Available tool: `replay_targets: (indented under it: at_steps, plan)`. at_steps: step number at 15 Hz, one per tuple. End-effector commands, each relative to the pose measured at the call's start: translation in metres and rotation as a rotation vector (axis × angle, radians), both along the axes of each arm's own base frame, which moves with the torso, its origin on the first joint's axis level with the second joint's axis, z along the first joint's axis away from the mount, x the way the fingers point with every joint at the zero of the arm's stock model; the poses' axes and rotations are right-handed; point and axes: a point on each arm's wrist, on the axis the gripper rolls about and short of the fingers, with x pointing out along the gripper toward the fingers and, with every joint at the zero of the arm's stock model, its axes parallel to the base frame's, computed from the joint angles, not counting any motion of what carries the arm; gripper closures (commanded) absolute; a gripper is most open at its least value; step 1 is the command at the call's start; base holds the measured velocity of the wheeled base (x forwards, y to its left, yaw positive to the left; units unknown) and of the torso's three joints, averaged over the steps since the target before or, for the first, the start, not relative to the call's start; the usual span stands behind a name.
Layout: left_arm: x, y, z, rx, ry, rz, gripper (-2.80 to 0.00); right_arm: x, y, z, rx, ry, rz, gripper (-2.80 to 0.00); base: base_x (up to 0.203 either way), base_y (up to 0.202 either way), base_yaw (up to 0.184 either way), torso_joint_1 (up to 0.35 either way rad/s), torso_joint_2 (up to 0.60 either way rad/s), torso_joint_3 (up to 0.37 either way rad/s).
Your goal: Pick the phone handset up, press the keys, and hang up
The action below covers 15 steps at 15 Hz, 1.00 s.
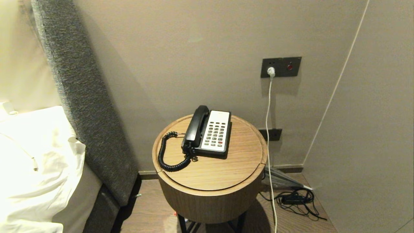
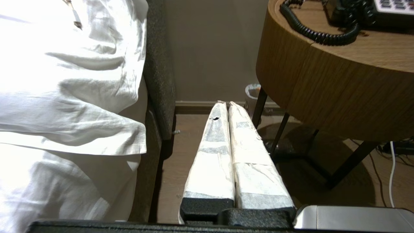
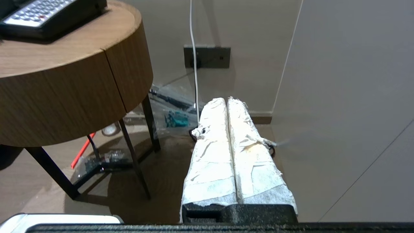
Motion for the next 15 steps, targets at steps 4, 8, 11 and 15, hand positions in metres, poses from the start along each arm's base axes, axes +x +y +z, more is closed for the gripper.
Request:
replay_targets:
  at_steps: [4,8,11,15]
  plan:
    - [0.0002,-0.0001,-0.0005,0.005,0.004,-0.003,0.00,0.0002,0.0000,0.0001,-0.001,0.001,0.001,0.00,0.000,0.000,0.000,0.003,0.00,0.095]
    - [0.0003,-0.0001,-0.0003,0.005,0.002,-0.003,0.00,0.0002,0.0000,0.0001,0.000,0.001,0.001,0.00,0.000,0.000,0.000,0.000,0.00,0.000]
    - [0.0003,-0.0001,-0.0003,0.005,0.002,-0.003,0.00,0.0002,0.0000,0.0001,-0.001,0.001,0.001,0.00,0.000,0.000,0.000,0.000,0.00,0.000]
    - [0.0003,-0.0001,-0.0003,0.005,0.002,-0.003,0.00,0.0002,0.0000,0.0002,0.001,0.000,0.002,0.00,0.000,0.000,0.000,0.000,0.00,0.000]
